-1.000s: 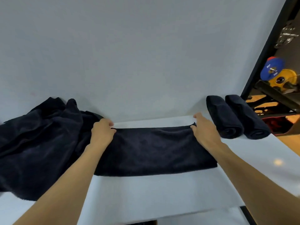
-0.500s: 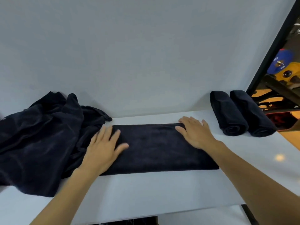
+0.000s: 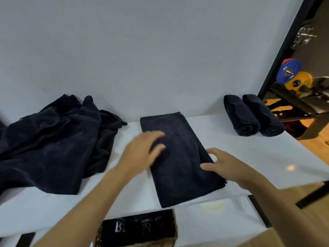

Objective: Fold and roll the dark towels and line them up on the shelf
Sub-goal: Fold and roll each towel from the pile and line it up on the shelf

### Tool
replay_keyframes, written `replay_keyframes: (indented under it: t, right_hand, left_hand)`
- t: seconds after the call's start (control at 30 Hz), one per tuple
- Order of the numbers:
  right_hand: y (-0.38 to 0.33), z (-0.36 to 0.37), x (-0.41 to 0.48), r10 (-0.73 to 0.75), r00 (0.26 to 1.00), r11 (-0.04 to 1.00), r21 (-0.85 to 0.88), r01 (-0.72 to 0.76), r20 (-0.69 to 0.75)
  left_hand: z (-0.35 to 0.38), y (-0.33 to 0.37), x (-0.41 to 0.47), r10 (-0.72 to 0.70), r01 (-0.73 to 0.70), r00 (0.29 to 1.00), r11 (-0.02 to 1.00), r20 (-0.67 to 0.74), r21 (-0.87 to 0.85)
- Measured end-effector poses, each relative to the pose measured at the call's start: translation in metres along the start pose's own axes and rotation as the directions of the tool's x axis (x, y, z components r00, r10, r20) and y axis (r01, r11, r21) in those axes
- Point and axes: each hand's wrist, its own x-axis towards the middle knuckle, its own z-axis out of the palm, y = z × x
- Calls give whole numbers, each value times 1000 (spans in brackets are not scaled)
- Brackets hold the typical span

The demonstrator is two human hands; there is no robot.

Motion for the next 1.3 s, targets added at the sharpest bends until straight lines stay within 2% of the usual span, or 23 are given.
replay_keyframes:
  t: [0.03, 0.1, 0.17, 0.27, 0.33, 0.37, 0.4, 0.43, 0.47, 0.53, 0.6, 0.63, 0.67, 0.77, 0.83, 0.9, 0.97, 1.0, 1.07, 1.13, 1.17, 1.23, 1.3]
  right_hand:
    - [1, 10, -8, -14, 999, 999, 36, 15, -34]
    - [1, 23, -19, -1, 997, 993, 120, 10, -72]
    - [1, 30, -28, 27, 997, 985, 174, -15, -70]
    - [4, 28, -41, 73, 997, 992, 110, -69, -34]
    - [10, 25, -47, 44, 993, 983, -173, -64, -113]
    - [14, 23, -50, -53, 976, 942, -334, -21, -210]
    - [16, 24, -54, -224, 933, 896, -435, 84, -281]
    - [17, 27, -60, -398, 877, 845, -481, 236, -270]
    - [16, 32, -67, -515, 836, 783, -501, 370, -188]
    - [18, 48, -72, -588, 809, 638, -608, 473, 13]
    - [24, 57, -65, -629, 776, 516, -721, 462, 47]
    - [24, 56, -61, -660, 751, 515, -727, 454, 2]
    - [22, 52, -57, -673, 738, 565, -683, 463, -57]
    - [12, 34, -52, -534, 836, 819, -323, 474, -125]
    - [10, 25, -43, -439, 893, 891, -176, 419, -101]
    - [10, 24, -33, -371, 924, 917, -196, 348, -92]
    - [11, 27, -26, -346, 930, 920, -240, 310, -126]
    - [12, 30, -26, -380, 910, 899, -295, 323, -163]
    - [13, 36, -28, -586, 785, 749, -503, 430, -201]
    - [19, 38, -31, -775, 627, 495, -693, 524, -79]
    - [21, 37, -33, -806, 592, 400, -739, 542, -2]
    - [23, 36, -36, -775, 626, 343, -773, 533, 88]
    - [22, 37, -35, -745, 657, 315, -806, 502, 117]
  left_hand:
    - [7, 17, -23, 114, -110, 991, 992, 68, -69]
    - [17, 37, -66, 321, -336, 927, 940, 197, 52]
    - [24, 40, -91, 360, -434, 882, 872, 302, 228]
    - [28, 40, -105, 391, -451, 889, 836, 237, 313]
    - [26, 38, -110, 456, -476, 879, 839, 136, 265]
    - [24, 37, -111, 463, -473, 881, 852, 99, 226]
    - [21, 37, -110, 448, -454, 891, 873, 76, 179]
    - [17, 38, -108, 408, -412, 911, 904, 60, 117]
    - [11, 39, -103, 348, -351, 935, 936, 60, 33]
    - [-1, 40, -94, 210, -198, 974, 972, 84, -128]
    - [-10, 38, -84, 116, -93, 988, 974, 101, -206]
    - [-13, 36, -80, 79, -53, 991, 973, 109, -223]
    - [-16, 34, -78, 41, -10, 992, 970, 121, -243]
    - [-23, 24, -74, -81, 161, 973, 911, 218, -380]
    - [-24, 18, -72, -152, 265, 948, 862, 278, -432]
    - [-22, 15, -70, -221, 323, 936, 850, 275, -415]
    - [-19, 15, -68, -235, 292, 953, 879, 191, -377]
    - [-17, 17, -69, -190, 227, 972, 918, 141, -325]
    - [-14, 20, -75, -43, 58, 994, 986, 99, -158]
    - [-13, 20, -83, 107, -109, 989, 994, 106, 13]
    - [-12, 18, -87, 162, -173, 980, 981, 119, 87]
    - [-13, 13, -92, 236, -266, 959, 939, 155, 216]
    - [-12, 9, -91, 280, -312, 949, 906, 148, 286]
